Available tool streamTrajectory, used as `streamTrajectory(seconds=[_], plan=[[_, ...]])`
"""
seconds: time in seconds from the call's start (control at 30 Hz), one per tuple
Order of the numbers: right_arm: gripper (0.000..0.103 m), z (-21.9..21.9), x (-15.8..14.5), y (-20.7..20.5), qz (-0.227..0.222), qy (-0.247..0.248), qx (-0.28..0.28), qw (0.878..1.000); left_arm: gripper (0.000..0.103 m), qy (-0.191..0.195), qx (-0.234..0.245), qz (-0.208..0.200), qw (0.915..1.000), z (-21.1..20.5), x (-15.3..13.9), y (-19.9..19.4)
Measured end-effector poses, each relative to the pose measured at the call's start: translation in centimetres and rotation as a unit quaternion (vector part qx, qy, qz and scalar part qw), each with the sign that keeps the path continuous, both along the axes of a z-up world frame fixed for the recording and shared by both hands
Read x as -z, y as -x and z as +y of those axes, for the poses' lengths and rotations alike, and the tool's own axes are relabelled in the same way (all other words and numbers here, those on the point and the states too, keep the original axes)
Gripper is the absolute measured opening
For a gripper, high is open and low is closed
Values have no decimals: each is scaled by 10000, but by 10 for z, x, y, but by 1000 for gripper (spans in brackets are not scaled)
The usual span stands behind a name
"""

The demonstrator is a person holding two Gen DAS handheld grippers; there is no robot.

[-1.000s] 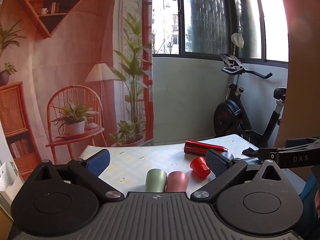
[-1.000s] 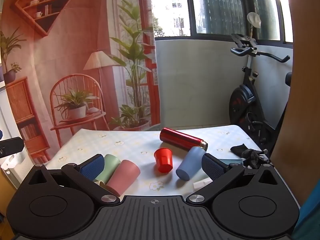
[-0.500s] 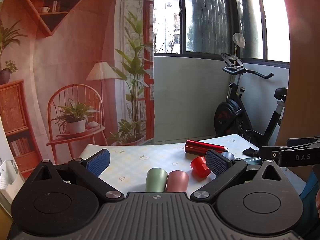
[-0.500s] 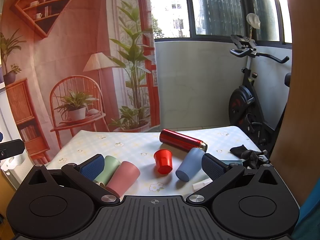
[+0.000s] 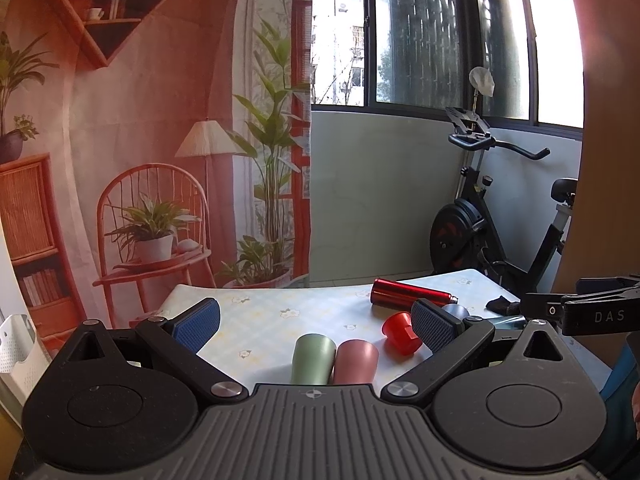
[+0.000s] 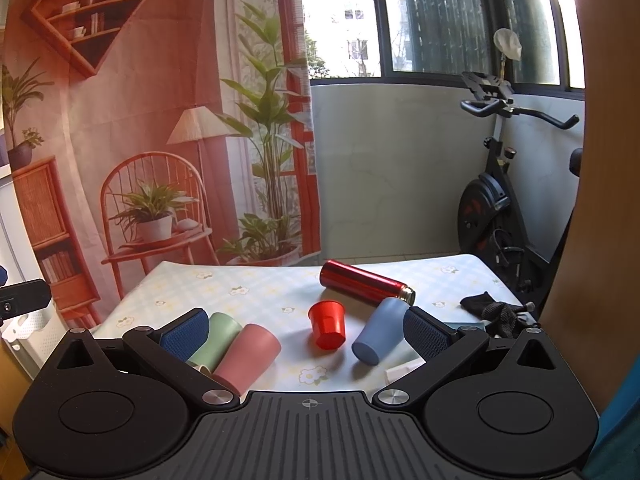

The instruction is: Flip cup upright

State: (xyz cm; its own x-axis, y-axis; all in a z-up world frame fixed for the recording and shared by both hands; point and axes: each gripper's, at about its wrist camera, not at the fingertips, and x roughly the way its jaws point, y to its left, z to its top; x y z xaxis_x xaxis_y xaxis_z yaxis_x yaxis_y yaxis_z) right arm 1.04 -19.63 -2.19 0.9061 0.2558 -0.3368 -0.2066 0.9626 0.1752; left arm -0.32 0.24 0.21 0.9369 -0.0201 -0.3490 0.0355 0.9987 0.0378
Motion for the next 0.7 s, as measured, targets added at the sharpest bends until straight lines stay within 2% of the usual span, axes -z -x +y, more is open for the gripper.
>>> streamTrajectory(seconds=[0.7], plan=[[103,1,-2,1,-8,-8,-15,10000,103,-39,-244,-25,9997,-2,0,0]])
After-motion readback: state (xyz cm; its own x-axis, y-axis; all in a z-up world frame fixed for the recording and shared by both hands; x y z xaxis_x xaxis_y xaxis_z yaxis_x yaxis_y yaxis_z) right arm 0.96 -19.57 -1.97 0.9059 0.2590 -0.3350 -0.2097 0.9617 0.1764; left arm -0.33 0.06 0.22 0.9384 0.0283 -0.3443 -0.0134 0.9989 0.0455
